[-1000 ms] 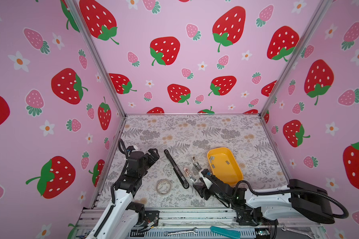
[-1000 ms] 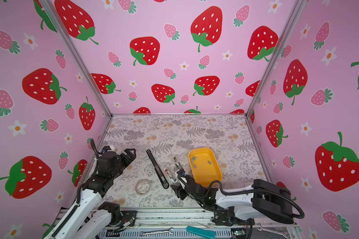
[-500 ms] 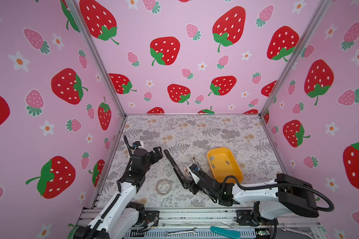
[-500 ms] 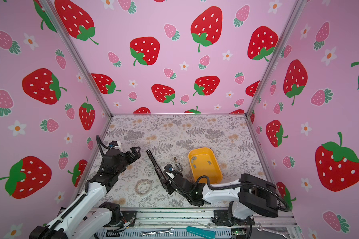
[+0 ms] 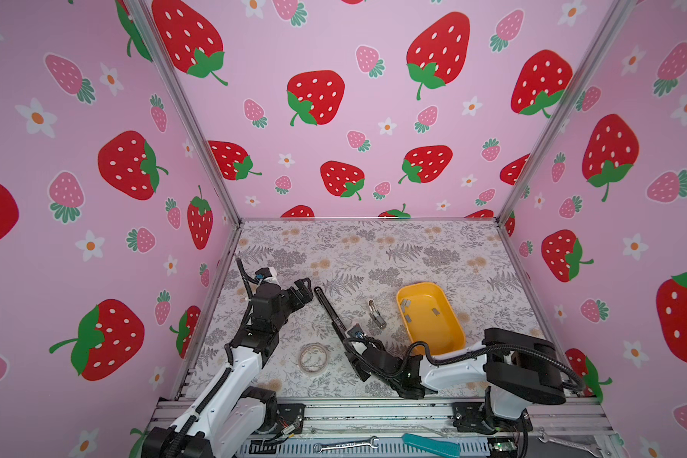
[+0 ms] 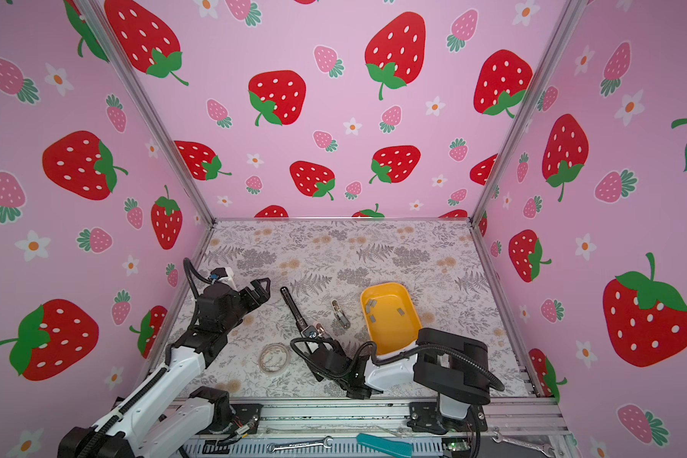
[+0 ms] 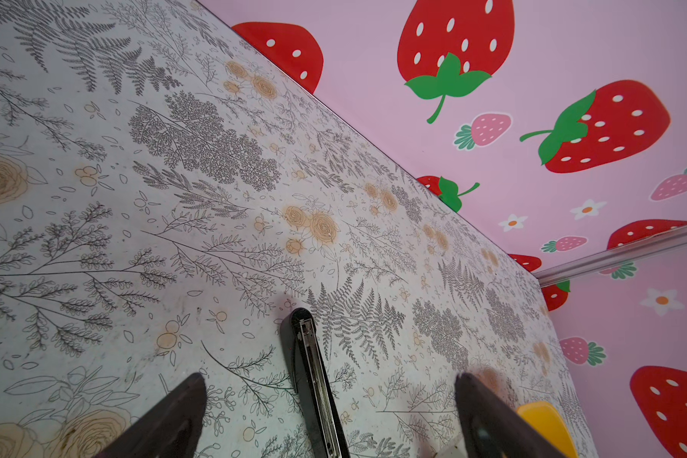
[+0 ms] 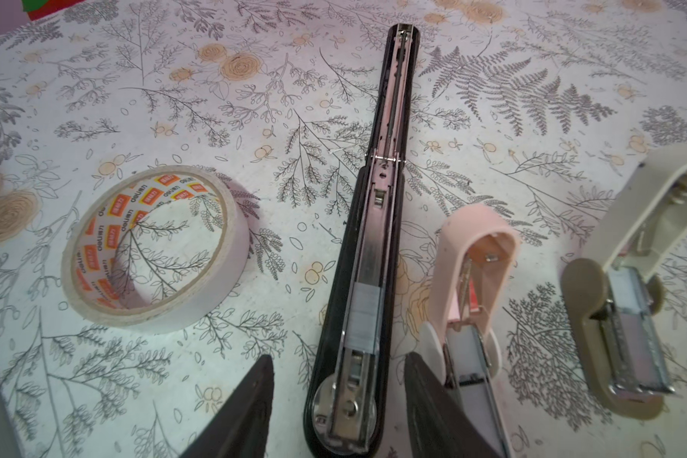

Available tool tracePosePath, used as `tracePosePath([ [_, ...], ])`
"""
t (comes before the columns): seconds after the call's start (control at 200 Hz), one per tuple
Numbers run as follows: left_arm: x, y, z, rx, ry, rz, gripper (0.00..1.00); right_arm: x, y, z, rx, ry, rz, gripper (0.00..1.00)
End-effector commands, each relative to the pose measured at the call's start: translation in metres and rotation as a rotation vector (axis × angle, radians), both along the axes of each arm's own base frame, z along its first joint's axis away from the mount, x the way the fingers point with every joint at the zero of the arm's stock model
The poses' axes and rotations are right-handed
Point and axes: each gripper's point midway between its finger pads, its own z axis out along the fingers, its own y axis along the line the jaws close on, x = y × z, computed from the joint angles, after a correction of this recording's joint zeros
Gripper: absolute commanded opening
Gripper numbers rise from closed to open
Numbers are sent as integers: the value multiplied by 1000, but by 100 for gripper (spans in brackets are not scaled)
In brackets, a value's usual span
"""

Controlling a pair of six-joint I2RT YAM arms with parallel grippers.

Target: Load the staples into the stapler

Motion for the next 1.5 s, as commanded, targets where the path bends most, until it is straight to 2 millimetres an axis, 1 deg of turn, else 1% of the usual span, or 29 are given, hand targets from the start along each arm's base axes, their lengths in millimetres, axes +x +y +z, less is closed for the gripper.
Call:
tracePosePath([
  [0.0, 4, -1, 11, -6, -31, -10, 99, 5, -1, 4, 4, -23, -53, 55],
  [0.23, 5, -2, 9, -6, -29, -12, 99, 8, 3, -5, -30, -25, -70, 52],
  [0.24, 5, -2, 9, -7, -28, -10, 99, 8, 3, -5, -30, -26, -71, 50],
  [0.29, 5, -2, 8, -5, -26, -10, 99, 8, 3, -6, -33, -28, -76, 47],
  [0.4, 6, -1, 7, -4, -24, -7, 99, 11, 2, -8, -41, -35, -91, 44],
  [0.71, 7, -1, 4, 0, -17, -7, 99, 16, 0, -13, -59, -52, -126, 42],
  [0.88, 7, -2, 3, -5, -23, -7, 99, 17, 2, -12, -60, -55, -134, 33],
  [1.025, 9, -5, -2, -20, -11, -17, 99, 18, 0, -17, -62, -50, -148, 29],
  [1.2, 12, -2, -17, -29, 23, 11, 99, 18, -1, -16, -48, -44, -156, 24],
  [1.265, 14, -4, -23, -46, 36, 11, 99, 18, -3, -16, -37, -41, -160, 23],
  [1.495, 16, -9, -57, -124, 139, 31, 99, 14, -2, -13, 14, 9, -163, 15],
])
